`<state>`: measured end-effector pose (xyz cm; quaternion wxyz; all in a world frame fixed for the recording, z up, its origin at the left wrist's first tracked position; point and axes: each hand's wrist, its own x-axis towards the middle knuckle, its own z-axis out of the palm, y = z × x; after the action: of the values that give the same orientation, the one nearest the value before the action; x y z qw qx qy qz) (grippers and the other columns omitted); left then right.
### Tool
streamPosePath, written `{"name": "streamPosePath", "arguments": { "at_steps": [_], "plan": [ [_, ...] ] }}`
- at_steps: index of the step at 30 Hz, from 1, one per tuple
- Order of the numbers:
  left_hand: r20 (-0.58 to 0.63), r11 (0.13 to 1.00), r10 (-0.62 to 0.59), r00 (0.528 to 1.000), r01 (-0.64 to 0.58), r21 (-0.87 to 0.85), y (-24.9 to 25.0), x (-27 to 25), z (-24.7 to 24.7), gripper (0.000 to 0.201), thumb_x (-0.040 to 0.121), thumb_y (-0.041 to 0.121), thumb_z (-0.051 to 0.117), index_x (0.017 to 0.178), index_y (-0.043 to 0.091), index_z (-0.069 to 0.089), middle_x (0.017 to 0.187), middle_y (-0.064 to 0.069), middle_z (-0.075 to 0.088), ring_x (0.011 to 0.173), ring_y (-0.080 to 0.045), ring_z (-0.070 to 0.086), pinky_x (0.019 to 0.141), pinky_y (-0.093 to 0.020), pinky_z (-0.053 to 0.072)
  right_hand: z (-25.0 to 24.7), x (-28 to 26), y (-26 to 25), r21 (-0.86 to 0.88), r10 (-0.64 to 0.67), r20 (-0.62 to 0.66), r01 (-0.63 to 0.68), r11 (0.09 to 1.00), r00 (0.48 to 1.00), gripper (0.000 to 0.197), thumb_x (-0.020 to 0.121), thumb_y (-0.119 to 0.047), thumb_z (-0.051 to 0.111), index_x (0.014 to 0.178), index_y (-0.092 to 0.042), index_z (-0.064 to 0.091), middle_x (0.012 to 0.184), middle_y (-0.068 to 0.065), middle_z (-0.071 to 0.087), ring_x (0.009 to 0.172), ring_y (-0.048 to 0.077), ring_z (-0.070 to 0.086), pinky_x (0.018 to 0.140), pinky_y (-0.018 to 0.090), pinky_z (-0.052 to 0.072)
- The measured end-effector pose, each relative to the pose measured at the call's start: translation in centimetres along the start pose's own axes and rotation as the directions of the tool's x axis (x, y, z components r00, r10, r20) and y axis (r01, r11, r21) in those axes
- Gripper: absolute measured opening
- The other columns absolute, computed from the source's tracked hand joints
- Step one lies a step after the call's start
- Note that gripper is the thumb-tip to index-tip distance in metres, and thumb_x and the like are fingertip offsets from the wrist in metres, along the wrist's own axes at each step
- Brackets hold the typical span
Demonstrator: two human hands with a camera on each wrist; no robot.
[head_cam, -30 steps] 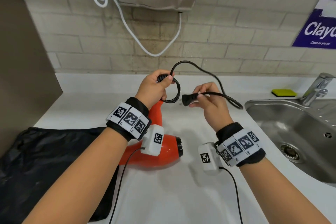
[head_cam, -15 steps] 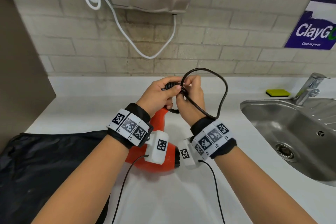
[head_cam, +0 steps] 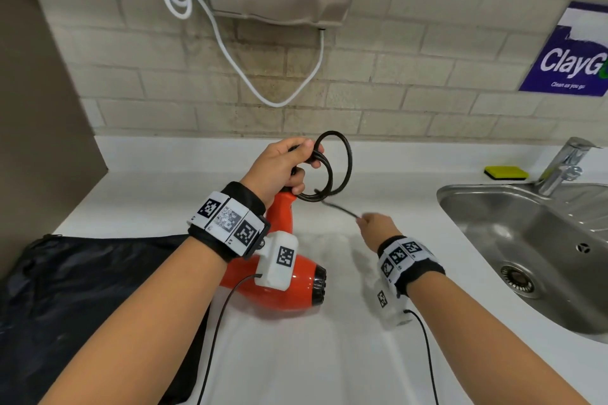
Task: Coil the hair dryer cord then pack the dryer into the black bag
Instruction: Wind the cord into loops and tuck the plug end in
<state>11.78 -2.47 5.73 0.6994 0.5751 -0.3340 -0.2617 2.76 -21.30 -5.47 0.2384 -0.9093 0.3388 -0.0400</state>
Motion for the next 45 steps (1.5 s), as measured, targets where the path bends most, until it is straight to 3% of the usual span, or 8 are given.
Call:
{"name": "streamPosePath", "arguments": {
  "at_steps": [4,8,15,23,26,29,33,45],
  "plan": [
    [-0.009,1.0,-0.003,1.0,0.003,-0.011,0.0,-0.1,-0.1,0.022,0.097,0.019,0.041,0.088,0.01,0.059,0.074,-0.004,0.055,0.033,-0.004,0.022,0.037,-0.017,0.032,0.5,-0.2,0.6,-0.112,0.077,0.13,-0.062,0.992,0.989,0.033,0.097,-0.02,0.033,0.112,-0.003,0.057,0.117,0.017,0.06,0.101,0.029,0.056,0.084,0.032,0.044],
    [-0.035,1.0,0.001,0.999,-0.001,0.001,0.1,0.0,0.0,0.018,0.096,0.016,0.043,0.088,0.011,0.058,0.079,-0.005,0.057,0.033,-0.005,0.024,0.038,-0.017,0.033,-0.6,-1.3,-2.3,0.279,-0.175,-0.169,0.217,0.935,0.97,0.029,0.097,-0.016,0.035,0.109,-0.004,0.059,0.103,0.012,0.063,0.095,0.025,0.058,0.089,0.033,0.043],
    [-0.017,0.999,0.024,1.0,-0.024,0.021,-0.1,0.2,0.1,0.018,0.094,0.013,0.045,0.097,0.018,0.062,0.077,-0.005,0.055,0.036,-0.006,0.025,0.039,-0.017,0.034,-6.0,-6.0,-9.5,0.737,-0.292,-0.405,0.498,0.458,0.867,0.026,0.097,-0.013,0.037,0.079,-0.02,0.055,0.065,-0.005,0.044,0.043,-0.001,0.037,0.043,0.015,0.031],
    [-0.02,0.999,0.004,1.0,-0.003,0.036,-0.2,0.4,0.4,0.019,0.096,0.021,0.044,0.088,0.014,0.059,0.071,-0.003,0.051,0.034,-0.004,0.028,0.039,-0.017,0.035,-4.6,-5.9,-9.5,0.498,-0.37,-0.458,0.578,0.646,0.808,0.023,0.081,-0.005,0.063,0.074,-0.021,0.048,0.073,0.012,0.06,0.059,0.017,0.051,0.061,0.032,0.049],
    [-0.037,0.999,0.014,0.999,-0.012,0.043,-0.2,0.5,0.1,0.017,0.095,0.023,0.045,0.089,0.014,0.058,0.07,-0.002,0.051,0.035,-0.004,0.029,0.039,-0.017,0.035,-5.4,-5.9,-9.6,0.431,-0.416,-0.493,0.63,0.646,0.764,0.036,0.082,-0.005,0.062,0.114,-0.017,0.051,0.077,-0.012,0.053,0.061,0.002,0.053,0.06,0.01,0.044],
    [-0.032,0.999,0.022,0.999,-0.021,0.043,-0.3,0.5,0.1,0.015,0.095,0.022,0.046,0.088,0.015,0.058,0.069,-0.001,0.051,0.036,-0.004,0.031,0.039,-0.017,0.036,-5.4,-6.3,-10.2,0.334,-0.474,-0.563,0.711,0.618,0.677,0.013,0.087,-0.018,0.055,0.095,-0.015,0.064,0.084,-0.017,0.047,0.068,-0.007,0.049,0.061,0.006,0.039],
    [-0.01,0.997,0.029,1.0,-0.028,0.078,-0.3,0.3,0.4,0.016,0.096,0.022,0.044,0.091,0.013,0.057,0.071,-0.002,0.052,0.036,-0.005,0.03,0.04,-0.018,0.036,-5.2,-6.1,-10.7,0.535,-0.31,-0.611,0.668,0.517,0.729,0.017,0.089,-0.017,0.046,0.091,-0.034,0.044,0.069,-0.007,0.055,0.064,0.014,0.053,0.06,0.032,0.044],
    [0.075,0.996,0.005,0.997,-0.011,0.089,-0.2,0.3,0.6,0.015,0.095,0.019,0.044,0.084,0.016,0.054,0.069,-0.002,0.044,0.036,-0.003,0.029,0.04,-0.017,0.036,-4.7,-4.4,-9.3,0.767,-0.412,-0.388,0.537,0.351,0.824,0.033,0.08,0.011,0.057,0.079,-0.018,0.042,0.085,0.001,0.051,0.076,0.008,0.06,0.072,0.018,0.051]
  ]
}}
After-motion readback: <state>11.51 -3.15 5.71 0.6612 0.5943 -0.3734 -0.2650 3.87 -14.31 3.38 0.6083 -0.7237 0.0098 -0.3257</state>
